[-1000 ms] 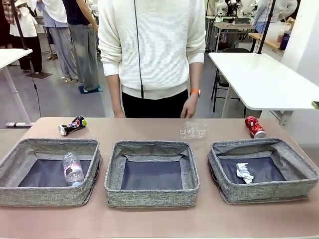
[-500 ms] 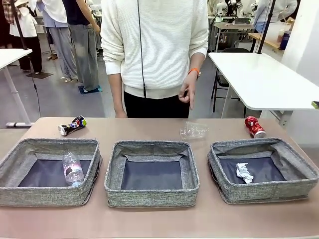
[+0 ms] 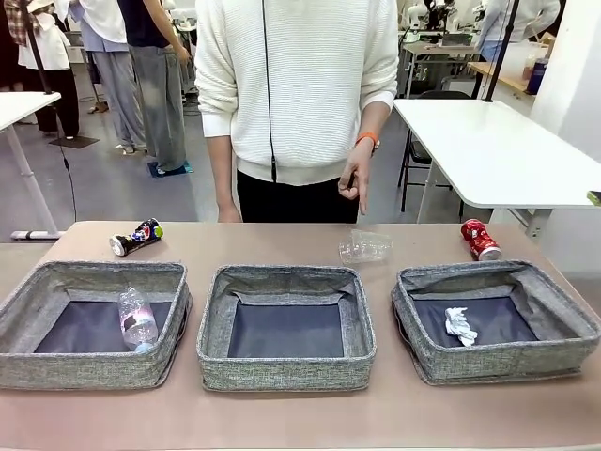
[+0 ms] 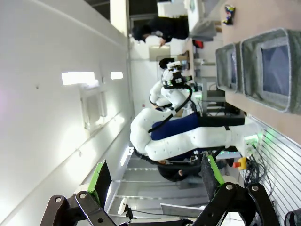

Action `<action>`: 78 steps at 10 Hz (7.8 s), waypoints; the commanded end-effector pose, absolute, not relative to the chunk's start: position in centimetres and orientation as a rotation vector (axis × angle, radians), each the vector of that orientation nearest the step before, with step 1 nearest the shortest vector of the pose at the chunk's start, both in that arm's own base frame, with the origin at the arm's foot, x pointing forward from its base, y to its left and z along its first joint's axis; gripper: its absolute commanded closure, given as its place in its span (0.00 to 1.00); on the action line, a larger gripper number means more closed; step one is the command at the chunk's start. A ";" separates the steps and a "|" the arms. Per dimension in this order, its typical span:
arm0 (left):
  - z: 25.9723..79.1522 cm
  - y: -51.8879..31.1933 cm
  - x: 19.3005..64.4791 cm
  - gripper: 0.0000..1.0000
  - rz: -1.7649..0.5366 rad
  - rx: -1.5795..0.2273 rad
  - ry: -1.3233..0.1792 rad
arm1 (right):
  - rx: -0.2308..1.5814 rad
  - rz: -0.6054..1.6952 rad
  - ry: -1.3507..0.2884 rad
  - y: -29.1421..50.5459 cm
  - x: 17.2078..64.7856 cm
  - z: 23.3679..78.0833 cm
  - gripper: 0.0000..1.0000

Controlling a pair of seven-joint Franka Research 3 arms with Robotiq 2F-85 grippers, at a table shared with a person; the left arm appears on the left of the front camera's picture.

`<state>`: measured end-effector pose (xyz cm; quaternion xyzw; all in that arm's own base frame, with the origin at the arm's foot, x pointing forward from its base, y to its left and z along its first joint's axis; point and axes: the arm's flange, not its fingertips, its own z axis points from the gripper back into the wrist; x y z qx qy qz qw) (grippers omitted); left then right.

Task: Sort the waste into the appropriate baskets.
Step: Pick up the waste item pointed out by the person.

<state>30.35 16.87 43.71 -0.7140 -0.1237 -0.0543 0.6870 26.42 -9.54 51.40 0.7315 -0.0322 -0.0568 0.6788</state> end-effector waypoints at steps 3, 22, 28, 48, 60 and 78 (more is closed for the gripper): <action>43.7 16.7 30.1 0.00 -0.140 -1.598 -0.286 | 1.661 -0.104 -0.095 -9.6 26.6 51.6 0.00; 43.7 16.7 30.1 0.00 -0.140 -1.598 -0.286 | 0.640 1.254 -0.245 9.0 51.3 46.7 0.00; 43.7 16.7 30.1 0.00 -0.140 -1.598 -0.286 | 0.453 1.650 -0.533 9.8 59.5 38.2 0.00; 43.7 16.7 30.1 0.00 -0.140 -1.598 -0.286 | 0.559 1.573 -0.321 14.1 62.6 30.4 0.94; 43.7 16.7 30.1 0.00 -0.140 -1.598 -0.286 | 0.719 1.464 -0.362 9.1 51.6 50.3 0.94; 43.7 16.7 30.1 0.00 -0.140 -1.598 -0.286 | 0.104 0.596 -0.022 36.5 34.8 65.7 0.94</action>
